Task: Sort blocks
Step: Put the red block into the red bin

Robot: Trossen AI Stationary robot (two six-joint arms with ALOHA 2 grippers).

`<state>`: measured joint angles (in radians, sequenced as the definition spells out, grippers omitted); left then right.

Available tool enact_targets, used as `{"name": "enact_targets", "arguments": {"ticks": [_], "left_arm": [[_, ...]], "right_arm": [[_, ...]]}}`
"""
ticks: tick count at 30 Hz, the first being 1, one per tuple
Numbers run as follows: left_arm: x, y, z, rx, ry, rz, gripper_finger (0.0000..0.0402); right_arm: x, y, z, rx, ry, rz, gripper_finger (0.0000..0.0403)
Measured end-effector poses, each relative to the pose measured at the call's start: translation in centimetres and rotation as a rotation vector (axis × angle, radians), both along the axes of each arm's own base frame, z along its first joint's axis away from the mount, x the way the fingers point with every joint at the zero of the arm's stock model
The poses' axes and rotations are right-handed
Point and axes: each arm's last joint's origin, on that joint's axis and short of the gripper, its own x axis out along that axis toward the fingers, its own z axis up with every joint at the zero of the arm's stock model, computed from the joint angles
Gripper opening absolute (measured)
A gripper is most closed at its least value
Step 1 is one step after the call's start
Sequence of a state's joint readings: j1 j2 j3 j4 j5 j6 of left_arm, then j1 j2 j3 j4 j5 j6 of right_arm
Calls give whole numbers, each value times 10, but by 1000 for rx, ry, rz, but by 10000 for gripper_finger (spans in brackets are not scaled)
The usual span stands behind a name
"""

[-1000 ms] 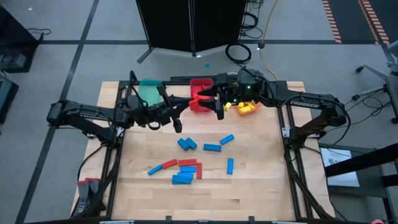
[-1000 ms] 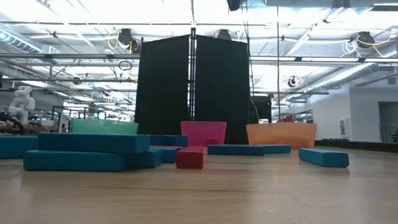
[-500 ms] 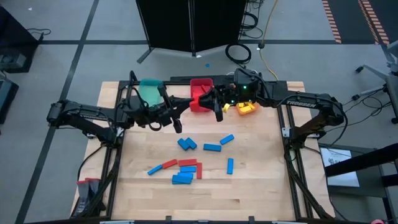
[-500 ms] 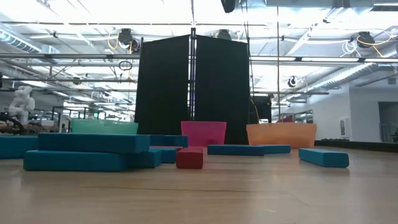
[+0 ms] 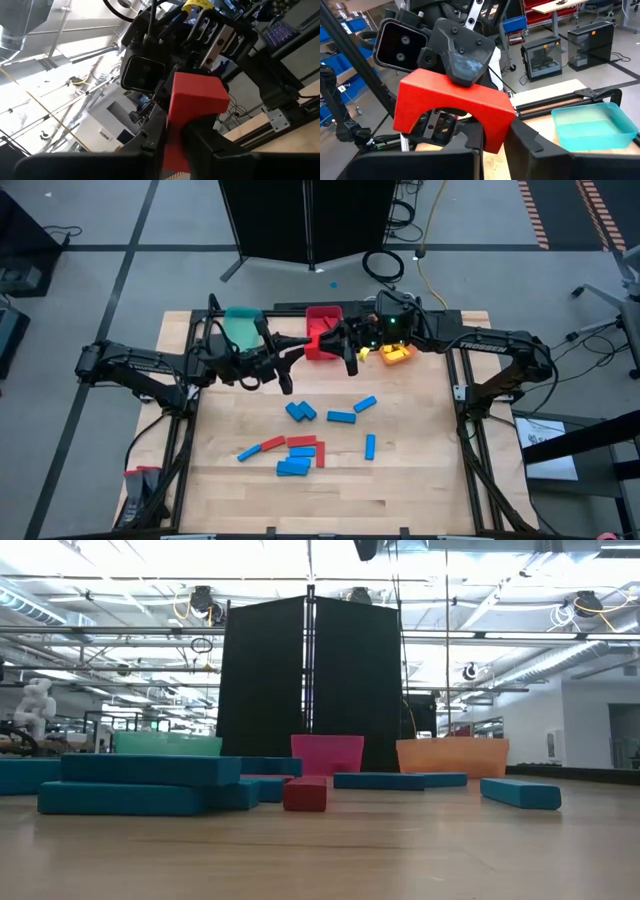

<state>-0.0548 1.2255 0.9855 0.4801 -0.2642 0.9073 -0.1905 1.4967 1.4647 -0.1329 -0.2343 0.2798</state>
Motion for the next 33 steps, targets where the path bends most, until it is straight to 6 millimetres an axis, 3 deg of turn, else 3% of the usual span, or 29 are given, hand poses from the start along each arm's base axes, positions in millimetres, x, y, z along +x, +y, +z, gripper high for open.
{"name": "enact_targets", "arguments": {"ticks": [16,23,29,33], "left_arm": [[1,-2,-6,12,75,25,131],[-1,2,-6,-17,80,166,174],[-16,1,4,-53,46,286,190],[-38,2,14,-95,57,383,190]], "right_arm": [[1,0,-2,-5,10,-1,36],[1,-1,-2,-10,8,-6,36],[-4,-6,0,-46,8,-10,36],[-16,-17,6,-84,14,-42,36]]}}
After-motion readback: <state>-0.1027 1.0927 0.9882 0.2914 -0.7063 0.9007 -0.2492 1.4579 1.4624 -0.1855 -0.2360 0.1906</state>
